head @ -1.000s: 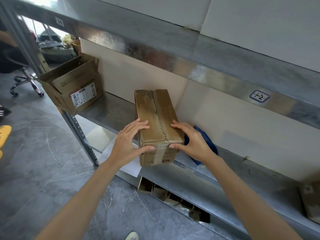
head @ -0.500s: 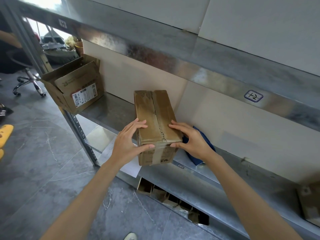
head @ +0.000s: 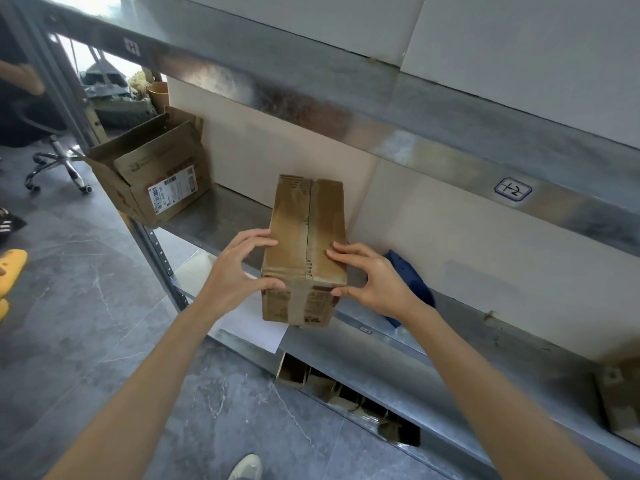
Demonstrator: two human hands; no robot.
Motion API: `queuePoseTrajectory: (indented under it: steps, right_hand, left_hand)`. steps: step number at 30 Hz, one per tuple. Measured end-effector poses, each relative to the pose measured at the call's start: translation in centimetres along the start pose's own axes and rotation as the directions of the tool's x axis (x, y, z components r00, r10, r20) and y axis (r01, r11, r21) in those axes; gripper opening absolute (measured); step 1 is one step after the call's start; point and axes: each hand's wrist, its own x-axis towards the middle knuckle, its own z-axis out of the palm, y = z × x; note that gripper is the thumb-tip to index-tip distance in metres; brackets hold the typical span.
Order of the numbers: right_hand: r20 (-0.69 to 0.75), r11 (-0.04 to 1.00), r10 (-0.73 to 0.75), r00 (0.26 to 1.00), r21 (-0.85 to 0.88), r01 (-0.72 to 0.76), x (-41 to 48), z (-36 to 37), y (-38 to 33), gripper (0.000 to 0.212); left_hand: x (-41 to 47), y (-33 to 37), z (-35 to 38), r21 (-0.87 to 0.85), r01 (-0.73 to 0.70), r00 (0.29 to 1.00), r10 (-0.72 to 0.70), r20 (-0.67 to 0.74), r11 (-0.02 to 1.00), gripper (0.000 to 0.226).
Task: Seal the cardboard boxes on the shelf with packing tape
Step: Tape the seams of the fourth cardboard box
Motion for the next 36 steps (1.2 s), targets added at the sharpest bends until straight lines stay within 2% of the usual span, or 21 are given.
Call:
queuePoseTrajectory:
  steps: [9,12,16,19,22,25,30,31,34,36]
  right_hand:
    - [-0.006,0.993,-0.023,1.000,-0.117,0.022,2.8,3.2,-2.9,0.080]
    - [-0.010,0.987,-0.030,1.000,-0.156,0.028,4.0,4.1,-4.0,0.068]
    - [-0.142,0.978,-0.044,0.989,-0.210,0.013,5.7,5.8,-5.5,0.050]
    - [-0.213,0.967,-0.054,0.976,-0.256,-0.002,6.4,7.0,-6.3,0.049]
    - [-0.267,0.943,-0.068,0.961,-0.332,-0.025,6.9,8.2,-7.3,0.050]
    - [-0.324,0.926,-0.068,0.944,-0.373,-0.062,7.5,9.1,-8.1,0.049]
    - [-0.336,0.921,-0.050,0.940,-0.379,-0.087,8.8,9.9,-9.0,0.051]
    - [-0.325,0.923,-0.046,0.945,-0.375,-0.084,9.1,9.8,-8.9,0.050]
    - [-0.282,0.932,-0.038,0.959,-0.356,-0.068,9.4,9.1,-8.4,0.050]
    - [-0.276,0.929,-0.014,0.961,-0.360,-0.090,9.4,8.2,-7.7,0.052]
  left_hand:
    - [2.0,-3.7,-5.2,-0.069,0.037,0.999,-0.034,0.039,0.997,0.064]
    - [2.3,-5.4,-6.9,-0.095,0.056,0.998,-0.052,0.047,0.994,0.058]
    - [3.0,-6.9,-8.2,-0.110,0.051,0.998,-0.053,-0.015,0.993,0.043]
    - [3.4,-7.6,-8.7,-0.115,0.044,0.997,-0.052,-0.061,0.992,0.037]
    - [3.5,-8.0,-8.8,-0.109,0.040,0.998,-0.046,-0.047,0.993,0.045]
    - [3.3,-7.3,-8.3,-0.178,0.116,0.993,-0.120,-0.010,0.977,0.058]
    - [3.4,-6.3,-7.1,-0.228,0.254,0.967,-0.250,0.045,0.940,0.117]
    - [3.7,-6.2,-7.0,-0.213,0.254,0.967,-0.252,0.034,0.943,0.119]
    - [4.4,-6.4,-6.9,-0.166,0.213,0.977,-0.214,0.014,0.963,0.105]
    - [5.1,-6.9,-7.4,-0.150,0.190,0.982,-0.185,0.048,0.970,0.100]
